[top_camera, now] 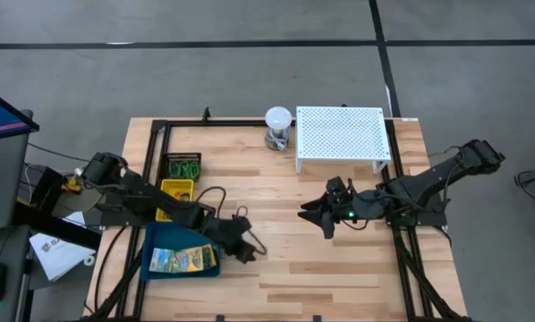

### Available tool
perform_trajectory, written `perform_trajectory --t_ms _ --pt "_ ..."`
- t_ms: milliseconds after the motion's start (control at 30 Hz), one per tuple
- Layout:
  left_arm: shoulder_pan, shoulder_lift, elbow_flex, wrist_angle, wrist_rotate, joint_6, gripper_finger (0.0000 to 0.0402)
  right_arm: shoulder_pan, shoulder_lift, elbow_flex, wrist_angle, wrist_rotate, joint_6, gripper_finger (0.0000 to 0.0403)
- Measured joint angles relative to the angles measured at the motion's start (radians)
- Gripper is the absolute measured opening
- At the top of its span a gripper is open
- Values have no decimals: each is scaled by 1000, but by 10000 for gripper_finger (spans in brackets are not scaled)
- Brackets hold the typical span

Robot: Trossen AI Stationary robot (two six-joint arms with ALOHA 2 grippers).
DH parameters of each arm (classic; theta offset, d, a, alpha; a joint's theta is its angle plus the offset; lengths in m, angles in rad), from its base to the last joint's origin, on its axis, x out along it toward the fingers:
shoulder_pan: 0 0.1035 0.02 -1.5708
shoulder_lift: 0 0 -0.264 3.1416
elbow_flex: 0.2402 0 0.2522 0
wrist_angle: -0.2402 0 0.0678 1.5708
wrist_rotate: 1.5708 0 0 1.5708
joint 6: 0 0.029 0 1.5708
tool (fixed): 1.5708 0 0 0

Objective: Pick & Place Office Desk Supplies
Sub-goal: Put the blue bin on the shelf

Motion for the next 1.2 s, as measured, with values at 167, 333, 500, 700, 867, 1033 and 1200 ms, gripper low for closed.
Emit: perform_trajectory --t_ms 167,333,500,700,867,1033,1200 --pt "23 -61 29 -172 0 31 96 40 0 0 -13 21 16 175" --pt "-4 -209 73 -612 -33 -8 91 44 0 0 -32 24 18 175" --pt "-55 -270 76 -865 -51 -110 93 43 0 0 -55 27 17 175" --pt "-59 -220 70 -780 -104 -135 125 43 0 0 -61 27 15 175" --pt "-48 -118 68 -687 -103 -133 168 45 0 0 -67 26 15 175" --pt "-30 -18 68 -462 -96 -115 191 55 0 0 -84 24 17 175" --pt "8 54 69 -212 -101 -113 184 69 -2 0 -88 23 18 175"
